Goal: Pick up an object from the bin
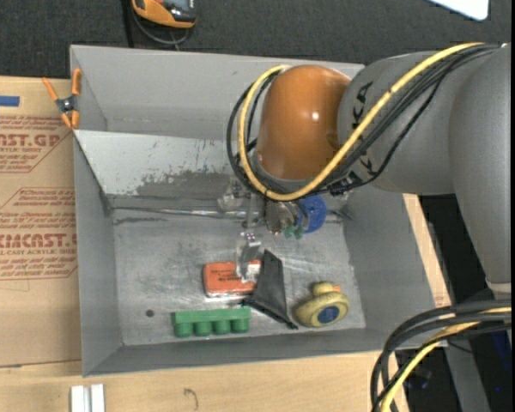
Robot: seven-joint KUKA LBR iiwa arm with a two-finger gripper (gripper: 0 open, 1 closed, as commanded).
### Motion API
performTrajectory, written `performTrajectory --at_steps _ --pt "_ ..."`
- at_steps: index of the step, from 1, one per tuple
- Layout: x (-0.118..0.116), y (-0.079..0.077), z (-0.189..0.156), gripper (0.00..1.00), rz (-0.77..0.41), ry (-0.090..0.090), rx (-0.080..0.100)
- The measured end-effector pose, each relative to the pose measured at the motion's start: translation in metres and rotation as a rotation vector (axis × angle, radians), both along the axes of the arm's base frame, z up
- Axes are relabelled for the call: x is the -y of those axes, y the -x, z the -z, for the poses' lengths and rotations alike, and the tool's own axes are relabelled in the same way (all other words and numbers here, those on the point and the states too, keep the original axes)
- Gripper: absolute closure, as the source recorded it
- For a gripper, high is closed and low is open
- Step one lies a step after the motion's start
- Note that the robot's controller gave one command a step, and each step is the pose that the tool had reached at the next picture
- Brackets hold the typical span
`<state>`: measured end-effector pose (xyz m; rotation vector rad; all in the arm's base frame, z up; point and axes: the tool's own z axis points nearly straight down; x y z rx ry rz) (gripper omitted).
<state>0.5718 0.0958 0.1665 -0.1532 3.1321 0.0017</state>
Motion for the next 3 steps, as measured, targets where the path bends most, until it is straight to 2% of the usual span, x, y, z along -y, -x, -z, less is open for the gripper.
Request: performTrajectory --at_steps 1,2,3 --pt "0.03 0.01 0.058 0.0 -0.022 0.0 0.0" --pt "0.017 0.042 0.092 1.0 0.014 -0.003 0.009" --pt "0.017 0.042 0.092 1.0 0.014 -0.003 0.009"
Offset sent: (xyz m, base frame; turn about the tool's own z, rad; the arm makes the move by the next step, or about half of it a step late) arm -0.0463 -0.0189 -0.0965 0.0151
